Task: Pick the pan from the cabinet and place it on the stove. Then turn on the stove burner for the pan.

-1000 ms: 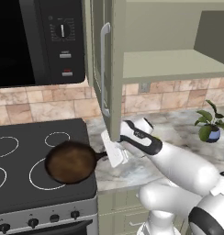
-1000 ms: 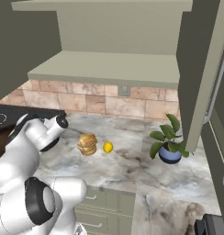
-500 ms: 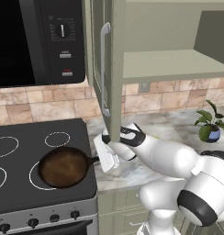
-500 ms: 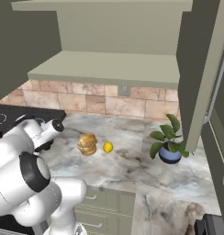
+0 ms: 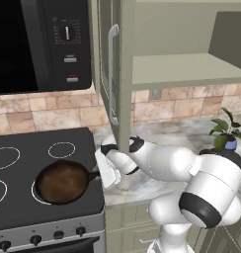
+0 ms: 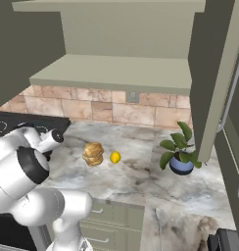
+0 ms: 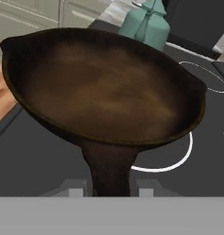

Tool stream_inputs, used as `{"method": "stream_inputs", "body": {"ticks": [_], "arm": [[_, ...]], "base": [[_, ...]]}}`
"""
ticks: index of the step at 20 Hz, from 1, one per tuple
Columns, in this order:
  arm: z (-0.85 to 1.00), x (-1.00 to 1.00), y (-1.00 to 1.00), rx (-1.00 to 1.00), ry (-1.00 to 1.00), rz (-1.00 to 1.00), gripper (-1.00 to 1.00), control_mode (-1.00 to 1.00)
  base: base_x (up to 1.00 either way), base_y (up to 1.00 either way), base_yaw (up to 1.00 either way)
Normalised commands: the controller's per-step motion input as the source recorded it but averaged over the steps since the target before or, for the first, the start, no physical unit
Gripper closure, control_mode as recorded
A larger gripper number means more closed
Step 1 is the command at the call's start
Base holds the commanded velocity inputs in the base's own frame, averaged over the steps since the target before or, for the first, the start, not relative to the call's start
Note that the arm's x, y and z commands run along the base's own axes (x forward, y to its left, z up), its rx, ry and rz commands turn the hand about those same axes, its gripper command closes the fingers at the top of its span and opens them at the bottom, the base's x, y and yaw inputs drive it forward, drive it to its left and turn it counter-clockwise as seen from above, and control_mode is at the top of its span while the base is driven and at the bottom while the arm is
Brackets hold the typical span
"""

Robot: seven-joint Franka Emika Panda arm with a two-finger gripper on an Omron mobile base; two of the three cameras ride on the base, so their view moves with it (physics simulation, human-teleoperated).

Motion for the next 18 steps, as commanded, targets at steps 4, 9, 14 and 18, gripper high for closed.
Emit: {"method": "stream_inputs", "body": {"ticks": [4,9,14,18], "arm": [[-0.09,0.20,0.20,0.00,0.00,0.00,1.00,-1.00],[-0.14,0.16,0.22,0.00,0.00,0.00,1.00,-1.00],[-0.13,0.20,0.10,0.00,0.00,0.00,1.00,-1.00],[-0.14,0.17,0.00,0.00,0.00,0.00,1.00,-1.00]], "base": [[0.00,0.00,0.00],[0.00,0.00,0.00],[0.00,0.00,0.00],[0.00,0.00,0.00]]}}
